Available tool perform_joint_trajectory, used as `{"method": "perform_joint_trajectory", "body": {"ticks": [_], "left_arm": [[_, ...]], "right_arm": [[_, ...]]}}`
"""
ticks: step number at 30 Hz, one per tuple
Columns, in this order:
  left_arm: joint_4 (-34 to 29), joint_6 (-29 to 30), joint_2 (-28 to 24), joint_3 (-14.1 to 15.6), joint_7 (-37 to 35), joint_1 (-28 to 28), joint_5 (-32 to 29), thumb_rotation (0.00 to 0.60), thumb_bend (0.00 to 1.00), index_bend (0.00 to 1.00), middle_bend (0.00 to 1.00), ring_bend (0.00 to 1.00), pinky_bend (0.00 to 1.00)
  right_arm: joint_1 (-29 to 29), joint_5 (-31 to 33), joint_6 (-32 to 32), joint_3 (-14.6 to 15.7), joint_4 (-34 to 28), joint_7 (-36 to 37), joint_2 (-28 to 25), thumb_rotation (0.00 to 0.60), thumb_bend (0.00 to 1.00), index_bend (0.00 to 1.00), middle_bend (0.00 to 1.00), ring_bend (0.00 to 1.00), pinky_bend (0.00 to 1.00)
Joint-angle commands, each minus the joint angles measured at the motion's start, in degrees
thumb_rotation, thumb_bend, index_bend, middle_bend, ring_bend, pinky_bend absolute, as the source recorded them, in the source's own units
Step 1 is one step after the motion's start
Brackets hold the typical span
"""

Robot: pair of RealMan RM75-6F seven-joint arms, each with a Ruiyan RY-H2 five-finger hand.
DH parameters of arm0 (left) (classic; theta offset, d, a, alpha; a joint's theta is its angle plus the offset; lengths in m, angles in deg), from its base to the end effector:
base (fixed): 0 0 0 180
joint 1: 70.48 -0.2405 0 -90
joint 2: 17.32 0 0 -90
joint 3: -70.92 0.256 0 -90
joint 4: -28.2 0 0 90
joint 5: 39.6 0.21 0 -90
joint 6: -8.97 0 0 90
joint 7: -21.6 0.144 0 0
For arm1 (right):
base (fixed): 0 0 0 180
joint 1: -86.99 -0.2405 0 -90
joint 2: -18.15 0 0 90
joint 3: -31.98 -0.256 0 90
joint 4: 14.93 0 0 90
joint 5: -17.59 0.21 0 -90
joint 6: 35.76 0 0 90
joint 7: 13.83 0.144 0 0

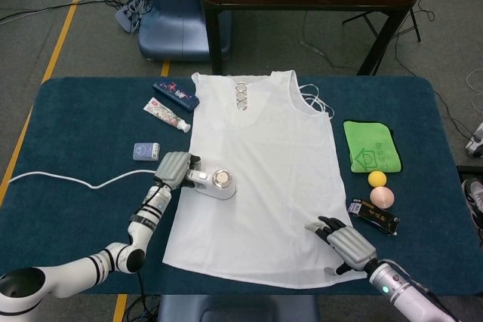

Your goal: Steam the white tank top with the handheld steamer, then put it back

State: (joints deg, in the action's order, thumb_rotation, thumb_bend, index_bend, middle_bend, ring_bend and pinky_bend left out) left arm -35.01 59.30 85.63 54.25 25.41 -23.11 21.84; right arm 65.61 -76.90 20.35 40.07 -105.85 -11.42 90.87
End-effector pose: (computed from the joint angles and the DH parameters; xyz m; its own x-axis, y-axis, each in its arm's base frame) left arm -0.1381 0.3917 -0.0601 0.1905 0.2919 0.9373 0.9642 -0.2349 -0.1228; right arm -0.2711 -0.1890 0.0221 0.4392 -0.5474 0.7124 -0.8856 -0.3973 0.2407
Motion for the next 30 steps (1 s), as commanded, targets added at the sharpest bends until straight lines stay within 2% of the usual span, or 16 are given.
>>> {"method": "perform_joint_trajectory", "body": {"ticks": [1,12,24,30], "left_arm": [[0.44,-0.12,0.41,-0.09,-0.42,0.15,0.15,0.600,0.23,0.90,0.83,0.69,0.76],[1.05,-0.46,2.54,-0.19,-0.45,1.17,0.51,0.600,0.23,0.90,0.83,0.69,0.76],[-4.06,0.67,0.75,1.41,1.57,-0.26,1.14,0.600,0.23,0.90,0.83,0.69,0.76],[-1.49,0.46,2.50,0.47,1.64,0.79,0.77,0.600,0.23,0.90,0.83,0.69,0.76]], "right_arm": [[0.06,0.22,0.07,0.18,0.16,0.03,0.19,0.600,0.13,0.03,0.15,0.03,0.09],[0.27,1.71,-0.09,0.72,0.46,-0.07,0.80,0.600,0.13,0.03,0.15,0.03,0.09],[0.15,0.42,0.88,1.60,2.29,2.00,1.85,0.600,0.13,0.03,0.15,0.03,0.06],[0.18,0.17,1.32,1.97,2.70,2.73,1.82,0.600,0.13,0.03,0.15,0.03,0.06]]}}
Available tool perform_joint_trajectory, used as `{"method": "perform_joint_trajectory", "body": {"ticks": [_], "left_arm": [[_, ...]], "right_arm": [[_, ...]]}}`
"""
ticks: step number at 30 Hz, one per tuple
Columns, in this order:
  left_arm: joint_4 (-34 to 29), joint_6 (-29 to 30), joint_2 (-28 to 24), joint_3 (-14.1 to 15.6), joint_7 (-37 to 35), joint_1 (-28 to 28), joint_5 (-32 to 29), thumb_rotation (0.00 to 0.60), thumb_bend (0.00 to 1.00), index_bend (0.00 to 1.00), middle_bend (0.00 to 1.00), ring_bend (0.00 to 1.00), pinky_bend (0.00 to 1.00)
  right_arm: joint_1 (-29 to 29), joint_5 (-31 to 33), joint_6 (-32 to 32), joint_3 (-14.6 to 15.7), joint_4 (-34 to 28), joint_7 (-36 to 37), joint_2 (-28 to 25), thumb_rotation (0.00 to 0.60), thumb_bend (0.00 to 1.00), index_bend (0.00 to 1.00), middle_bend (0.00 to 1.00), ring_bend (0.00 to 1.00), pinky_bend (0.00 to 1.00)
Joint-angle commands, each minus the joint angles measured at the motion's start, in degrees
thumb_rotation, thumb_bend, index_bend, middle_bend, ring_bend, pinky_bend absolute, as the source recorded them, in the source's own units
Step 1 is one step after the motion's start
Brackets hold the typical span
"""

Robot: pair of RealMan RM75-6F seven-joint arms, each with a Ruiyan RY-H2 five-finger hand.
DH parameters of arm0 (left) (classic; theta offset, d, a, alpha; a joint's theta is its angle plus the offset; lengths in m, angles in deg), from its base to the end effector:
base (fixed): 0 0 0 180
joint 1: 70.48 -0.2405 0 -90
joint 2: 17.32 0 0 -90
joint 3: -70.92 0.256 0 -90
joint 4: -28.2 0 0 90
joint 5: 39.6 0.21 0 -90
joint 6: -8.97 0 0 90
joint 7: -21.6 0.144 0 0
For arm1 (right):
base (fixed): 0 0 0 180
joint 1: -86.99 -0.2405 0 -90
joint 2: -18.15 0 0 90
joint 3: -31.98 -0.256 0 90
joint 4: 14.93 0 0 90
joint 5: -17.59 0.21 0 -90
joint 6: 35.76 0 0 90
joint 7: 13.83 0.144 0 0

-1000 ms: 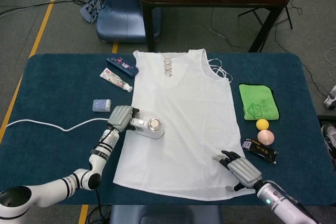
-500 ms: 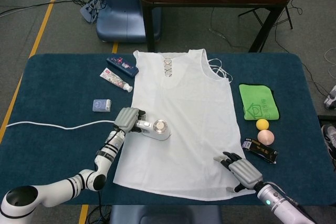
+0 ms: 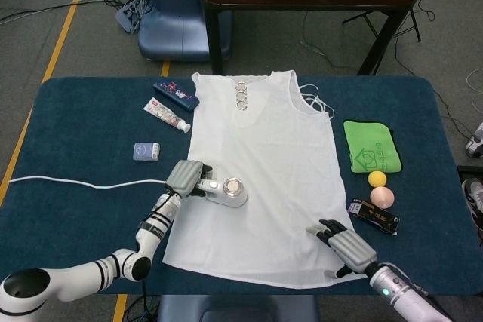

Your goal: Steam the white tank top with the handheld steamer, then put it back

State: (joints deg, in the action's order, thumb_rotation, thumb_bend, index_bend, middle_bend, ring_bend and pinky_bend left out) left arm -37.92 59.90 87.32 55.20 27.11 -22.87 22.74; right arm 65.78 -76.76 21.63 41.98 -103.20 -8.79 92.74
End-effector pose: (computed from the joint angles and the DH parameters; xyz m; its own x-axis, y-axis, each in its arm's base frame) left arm -0.1190 0.3739 -0.0776 0.1924 0.3287 0.9246 0.9534 -0.2858 -0.0968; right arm -0.2800 -0.1828 0.0149 0.4082 -0.5706 0.7126 -0.9021 -0.3719 0.2190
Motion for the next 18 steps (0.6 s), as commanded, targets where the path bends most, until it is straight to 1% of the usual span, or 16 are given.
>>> {"method": "perform_joint_trajectory", "body": {"ticks": [1,6,9,13,15,18], "left_arm": [[2.21,-0.18,1.16,-0.69,-0.15,0.77,-0.18,0.600,0.23,0.90,0.83,0.69,0.76],[5.92,-1.05,2.14,-2.05,-1.51,1.49,-1.09,0.600,0.23,0.90,0.83,0.69,0.76],[6.72,-1.17,2.12,-2.54,-2.39,1.38,-1.45,0.600,0.23,0.90,0.83,0.69,0.76],[6.23,-0.76,1.52,-2.10,-2.87,0.76,-0.90,0.600,0.23,0.90,0.83,0.69,0.76],[5.36,-0.39,1.12,-1.44,-2.97,0.23,-0.28,0.600,0.23,0.90,0.83,0.69,0.76],[3.83,0.13,0.52,-0.43,-2.91,-0.55,0.57,0.600,0.23,0.90,0.83,0.69,0.76]], "right_arm": [[0.00,0.06,0.04,0.09,0.06,0.20,-0.09,0.600,0.13,0.03,0.15,0.03,0.06],[-0.05,0.10,0.28,0.15,0.18,0.52,-0.15,0.600,0.14,0.03,0.15,0.03,0.06],[-0.19,0.16,0.15,0.17,0.28,0.94,-0.09,0.600,0.18,0.03,0.15,0.03,0.06],[-0.54,0.21,-0.30,0.25,0.42,1.43,-0.03,0.600,0.23,0.00,0.15,0.03,0.06],[-0.65,0.15,-0.36,0.31,0.48,1.79,-0.04,0.600,0.26,0.00,0.15,0.03,0.06],[-0.72,0.11,-0.29,0.36,0.55,1.96,-0.05,0.600,0.26,0.00,0.15,0.03,0.06]]}}
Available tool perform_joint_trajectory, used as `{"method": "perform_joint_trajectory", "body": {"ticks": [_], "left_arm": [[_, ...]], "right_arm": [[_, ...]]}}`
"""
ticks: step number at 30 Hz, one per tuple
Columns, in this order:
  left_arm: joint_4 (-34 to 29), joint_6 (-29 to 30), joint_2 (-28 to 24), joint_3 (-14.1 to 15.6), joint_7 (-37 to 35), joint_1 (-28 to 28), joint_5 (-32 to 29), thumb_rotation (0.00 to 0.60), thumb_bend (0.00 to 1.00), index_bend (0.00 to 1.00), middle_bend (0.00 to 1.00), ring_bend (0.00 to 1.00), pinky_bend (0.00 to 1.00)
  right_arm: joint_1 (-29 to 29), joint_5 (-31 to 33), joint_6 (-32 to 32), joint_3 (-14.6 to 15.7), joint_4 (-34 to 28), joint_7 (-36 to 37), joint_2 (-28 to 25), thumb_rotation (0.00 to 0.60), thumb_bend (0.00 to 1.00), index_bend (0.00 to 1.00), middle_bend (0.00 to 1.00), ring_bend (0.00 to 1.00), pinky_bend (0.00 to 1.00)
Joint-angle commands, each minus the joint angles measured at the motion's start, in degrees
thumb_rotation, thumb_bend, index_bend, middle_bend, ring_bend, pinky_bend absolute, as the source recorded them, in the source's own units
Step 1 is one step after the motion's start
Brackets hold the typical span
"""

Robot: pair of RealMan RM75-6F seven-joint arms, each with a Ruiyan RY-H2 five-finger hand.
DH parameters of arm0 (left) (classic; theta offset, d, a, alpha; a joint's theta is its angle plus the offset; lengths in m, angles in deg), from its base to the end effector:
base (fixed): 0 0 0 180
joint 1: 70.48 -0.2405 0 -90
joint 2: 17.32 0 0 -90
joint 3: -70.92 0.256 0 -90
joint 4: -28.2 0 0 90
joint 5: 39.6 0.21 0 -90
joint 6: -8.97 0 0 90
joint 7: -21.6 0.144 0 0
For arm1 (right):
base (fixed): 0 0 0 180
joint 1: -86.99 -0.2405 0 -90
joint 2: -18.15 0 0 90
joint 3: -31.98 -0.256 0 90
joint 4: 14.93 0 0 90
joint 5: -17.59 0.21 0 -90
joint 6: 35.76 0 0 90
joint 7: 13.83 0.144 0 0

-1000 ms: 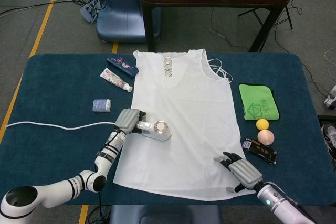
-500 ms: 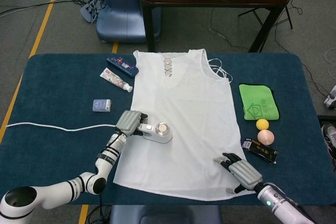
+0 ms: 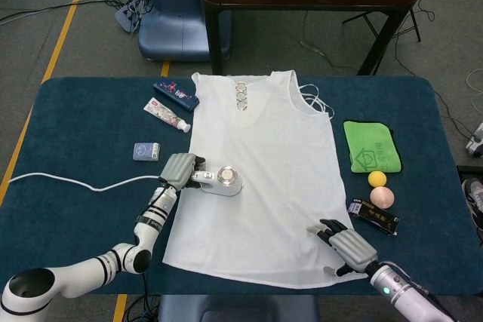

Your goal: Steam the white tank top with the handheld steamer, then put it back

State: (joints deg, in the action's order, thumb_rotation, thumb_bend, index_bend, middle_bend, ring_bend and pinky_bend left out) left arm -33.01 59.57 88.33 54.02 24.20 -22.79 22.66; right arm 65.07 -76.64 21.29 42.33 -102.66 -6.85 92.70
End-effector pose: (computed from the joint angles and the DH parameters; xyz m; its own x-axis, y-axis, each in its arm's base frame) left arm -0.1320 0.3883 -0.0728 0.1667 0.2994 0.9395 0.9667 -0.2373 -0.0959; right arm -0.2817 -0.1853 0.0150 0.3927 -0.5842 0.7103 -0.9094 -0.3616 0.2054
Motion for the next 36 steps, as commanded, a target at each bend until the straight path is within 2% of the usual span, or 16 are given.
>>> {"method": "perform_joint_trajectory", "body": {"ticks": [1,10,15,24,36], "left_arm": [[-1.60,0.66,-0.67,1.01,0.05,-0.85,0.89,0.600,0.23,0.90,0.83,0.69,0.76],[-7.63,1.89,-2.08,3.25,1.99,-2.04,2.94,0.600,0.23,0.90,0.83,0.69,0.76],[-8.48,1.51,-1.45,4.08,4.64,-1.41,3.35,0.600,0.23,0.90,0.83,0.68,0.76],[-4.07,1.34,0.69,2.40,5.68,0.50,3.35,0.600,0.23,0.90,0.83,0.68,0.76],[4.70,-0.20,1.48,-0.63,1.61,1.74,1.76,0.600,0.23,0.90,0.83,0.68,0.76]], "right_arm": [[-0.01,-0.04,0.12,0.02,0.00,0.04,0.01,0.600,0.26,0.00,0.15,0.03,0.06],[0.09,-0.26,0.75,0.23,0.19,0.43,-0.01,0.600,0.26,0.00,0.15,0.03,0.06],[0.25,-0.41,1.19,0.41,0.30,0.65,-0.07,0.600,0.26,0.00,0.15,0.03,0.06],[0.45,-0.22,1.47,0.54,0.28,0.75,-0.16,0.600,0.26,0.00,0.15,0.03,0.06],[0.37,-0.08,1.56,0.40,0.12,0.60,-0.21,0.600,0.26,0.00,0.15,0.03,0.06]]}}
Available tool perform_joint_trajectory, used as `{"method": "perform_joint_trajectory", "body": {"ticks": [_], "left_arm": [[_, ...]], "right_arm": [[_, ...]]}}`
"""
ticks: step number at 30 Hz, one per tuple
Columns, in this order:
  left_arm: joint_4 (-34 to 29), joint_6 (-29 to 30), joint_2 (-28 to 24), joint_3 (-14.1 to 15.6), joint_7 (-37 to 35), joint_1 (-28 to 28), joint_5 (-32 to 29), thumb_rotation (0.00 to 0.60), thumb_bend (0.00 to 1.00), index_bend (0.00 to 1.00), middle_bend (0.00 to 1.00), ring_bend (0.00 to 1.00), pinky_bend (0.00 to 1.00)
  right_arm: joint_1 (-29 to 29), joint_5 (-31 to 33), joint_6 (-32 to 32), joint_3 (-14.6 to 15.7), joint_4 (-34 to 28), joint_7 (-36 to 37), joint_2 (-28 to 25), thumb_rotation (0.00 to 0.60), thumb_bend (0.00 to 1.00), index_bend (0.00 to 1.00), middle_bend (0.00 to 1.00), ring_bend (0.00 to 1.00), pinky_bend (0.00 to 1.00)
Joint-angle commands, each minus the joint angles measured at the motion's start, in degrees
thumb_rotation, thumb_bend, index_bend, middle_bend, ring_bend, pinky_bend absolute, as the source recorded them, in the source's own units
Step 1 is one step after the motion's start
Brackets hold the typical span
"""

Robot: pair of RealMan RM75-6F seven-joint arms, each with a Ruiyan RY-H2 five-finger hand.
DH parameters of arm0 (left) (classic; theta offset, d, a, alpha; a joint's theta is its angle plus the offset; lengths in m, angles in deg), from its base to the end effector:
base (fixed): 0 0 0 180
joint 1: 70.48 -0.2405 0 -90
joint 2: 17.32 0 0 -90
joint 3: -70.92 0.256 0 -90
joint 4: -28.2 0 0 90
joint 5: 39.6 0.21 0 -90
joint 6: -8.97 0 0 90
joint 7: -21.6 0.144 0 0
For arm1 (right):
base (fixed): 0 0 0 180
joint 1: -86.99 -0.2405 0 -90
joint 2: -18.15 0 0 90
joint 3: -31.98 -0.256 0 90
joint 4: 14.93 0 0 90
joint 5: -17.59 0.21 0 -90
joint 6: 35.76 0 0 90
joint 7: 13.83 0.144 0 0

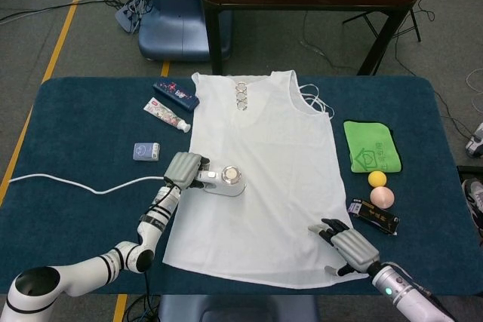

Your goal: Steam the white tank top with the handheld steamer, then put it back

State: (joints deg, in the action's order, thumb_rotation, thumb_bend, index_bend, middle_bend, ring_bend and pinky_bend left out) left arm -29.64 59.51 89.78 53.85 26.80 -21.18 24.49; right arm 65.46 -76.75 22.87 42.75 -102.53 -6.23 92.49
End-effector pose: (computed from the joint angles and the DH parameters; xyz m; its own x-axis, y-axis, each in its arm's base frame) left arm -0.1253 0.3955 -0.0756 0.2529 0.2589 0.9322 0.9420 -0.2858 -0.1762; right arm -0.2831 -0.1839 0.0186 0.3810 -0.5743 0.7246 -0.9139 -0.3529 0.2007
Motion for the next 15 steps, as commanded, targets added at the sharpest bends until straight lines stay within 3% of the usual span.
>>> {"method": "perform_joint_trajectory", "body": {"ticks": [1,7,15], "left_arm": [[1.85,-0.14,0.02,-0.55,-1.32,0.12,-0.05,0.600,0.23,0.90,0.83,0.68,0.76],[3.50,-0.22,-0.51,-0.33,-2.92,-0.45,0.29,0.600,0.23,0.90,0.83,0.68,0.74],[-2.34,0.25,-3.05,2.29,-2.35,-2.23,2.23,0.600,0.23,0.90,0.83,0.68,0.74]], "right_arm": [[-0.03,0.04,-0.03,-0.03,-0.03,-0.06,0.00,0.600,0.26,0.00,0.15,0.03,0.06],[0.01,0.16,0.07,-0.10,-0.20,-0.26,-0.01,0.600,0.26,0.00,0.15,0.03,0.06],[-0.15,0.05,-0.11,-0.05,-0.29,-0.31,0.03,0.600,0.26,0.00,0.15,0.03,0.06]]}}
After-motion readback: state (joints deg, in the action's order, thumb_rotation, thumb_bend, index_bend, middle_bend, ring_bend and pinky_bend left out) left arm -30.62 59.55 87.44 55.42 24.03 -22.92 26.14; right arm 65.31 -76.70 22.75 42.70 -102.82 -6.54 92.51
